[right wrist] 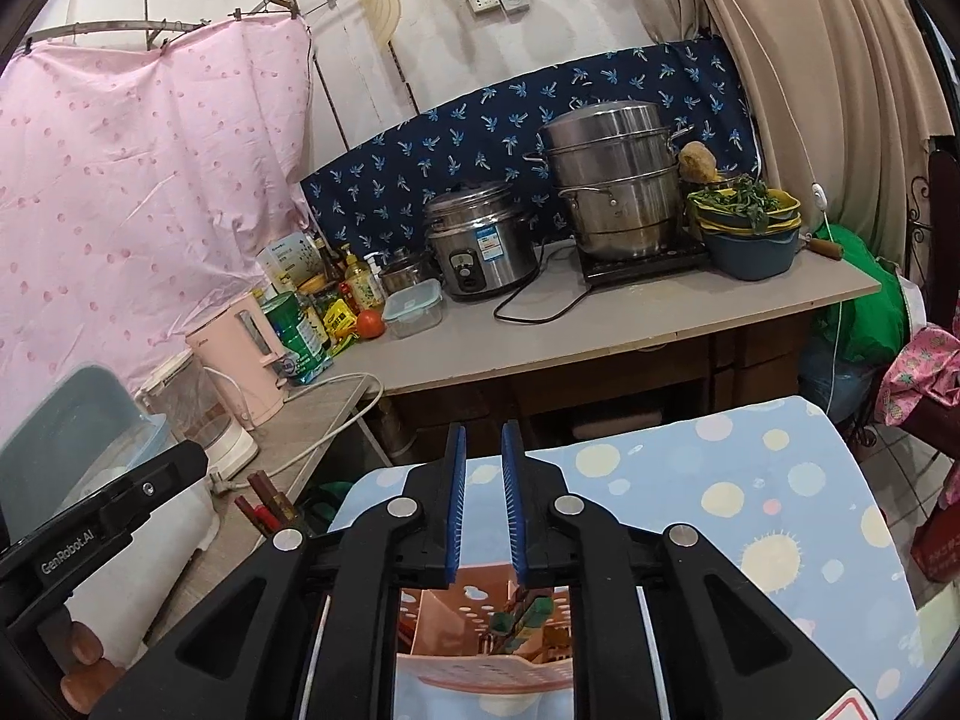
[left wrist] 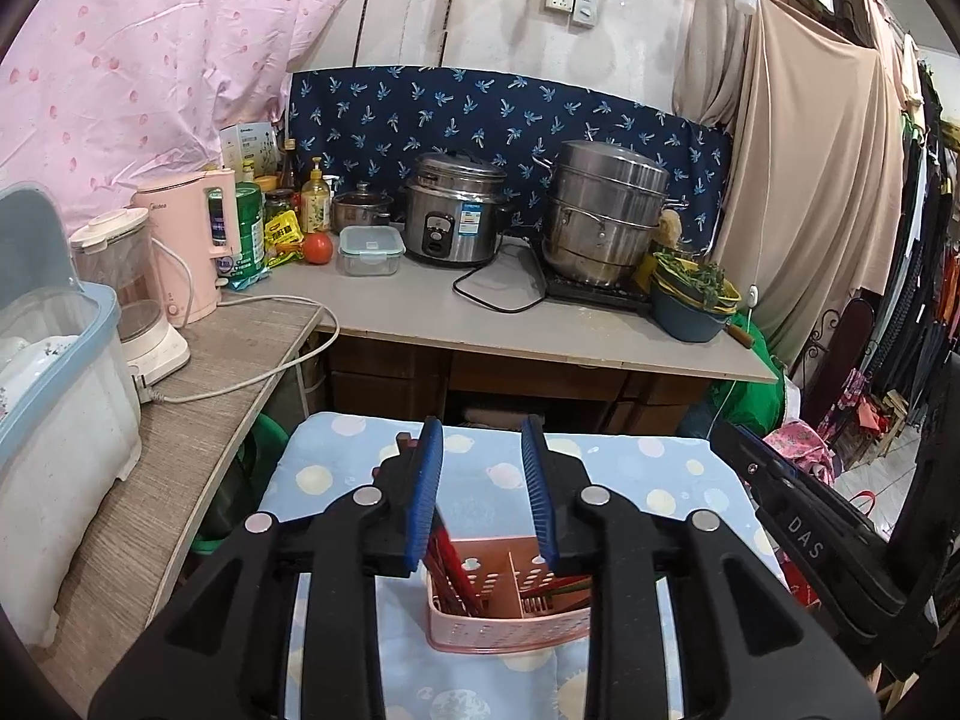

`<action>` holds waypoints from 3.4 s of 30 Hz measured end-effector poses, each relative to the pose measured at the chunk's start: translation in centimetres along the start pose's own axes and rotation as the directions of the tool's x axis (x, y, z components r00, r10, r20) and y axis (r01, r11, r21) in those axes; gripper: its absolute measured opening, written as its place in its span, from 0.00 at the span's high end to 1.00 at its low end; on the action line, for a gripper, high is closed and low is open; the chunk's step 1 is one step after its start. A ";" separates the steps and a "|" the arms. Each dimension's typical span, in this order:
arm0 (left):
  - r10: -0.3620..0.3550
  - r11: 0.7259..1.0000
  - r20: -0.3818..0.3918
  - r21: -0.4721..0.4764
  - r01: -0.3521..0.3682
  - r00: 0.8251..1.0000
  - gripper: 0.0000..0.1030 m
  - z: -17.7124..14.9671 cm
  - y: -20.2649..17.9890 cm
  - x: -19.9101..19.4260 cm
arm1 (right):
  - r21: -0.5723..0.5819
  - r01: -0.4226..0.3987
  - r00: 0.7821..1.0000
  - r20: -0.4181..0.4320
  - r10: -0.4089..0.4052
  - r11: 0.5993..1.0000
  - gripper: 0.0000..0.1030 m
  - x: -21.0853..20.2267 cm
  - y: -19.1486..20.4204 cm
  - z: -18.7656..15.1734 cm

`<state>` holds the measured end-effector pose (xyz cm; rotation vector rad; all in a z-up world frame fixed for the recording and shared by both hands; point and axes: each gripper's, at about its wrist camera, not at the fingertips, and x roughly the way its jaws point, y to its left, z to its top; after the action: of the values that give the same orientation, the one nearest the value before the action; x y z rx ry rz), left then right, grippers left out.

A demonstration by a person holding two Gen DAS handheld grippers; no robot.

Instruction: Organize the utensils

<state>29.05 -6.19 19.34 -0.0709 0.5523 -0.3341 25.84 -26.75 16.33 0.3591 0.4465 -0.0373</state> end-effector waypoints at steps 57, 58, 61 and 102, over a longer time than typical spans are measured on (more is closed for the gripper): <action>0.114 0.992 -0.168 0.080 -0.102 0.979 0.43 -13.4 0.5 -4.5 | -0.133 0.071 0.980 -0.173 -0.094 0.989 0.49 -8.2 2.2 -13.4; 0.116 0.991 -0.170 0.084 -0.103 0.979 0.40 -13.6 0.4 -4.5 | -0.136 0.076 0.980 -0.172 -0.100 0.988 0.48 -8.2 2.2 -13.6; 0.127 0.989 -0.173 0.093 -0.112 0.977 0.38 -14.1 0.3 -4.6 | -0.136 0.091 0.979 -0.172 -0.114 0.987 0.42 -8.4 1.8 -13.9; 0.207 0.976 -0.198 0.106 -0.189 0.958 0.10 -16.1 1.0 -3.9 | -0.145 0.183 0.953 -0.219 -0.211 0.972 0.06 -7.5 0.5 -15.9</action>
<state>17.78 -3.55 7.42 0.1043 0.7458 -0.1693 12.48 -21.08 6.32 0.1964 0.7137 -0.1632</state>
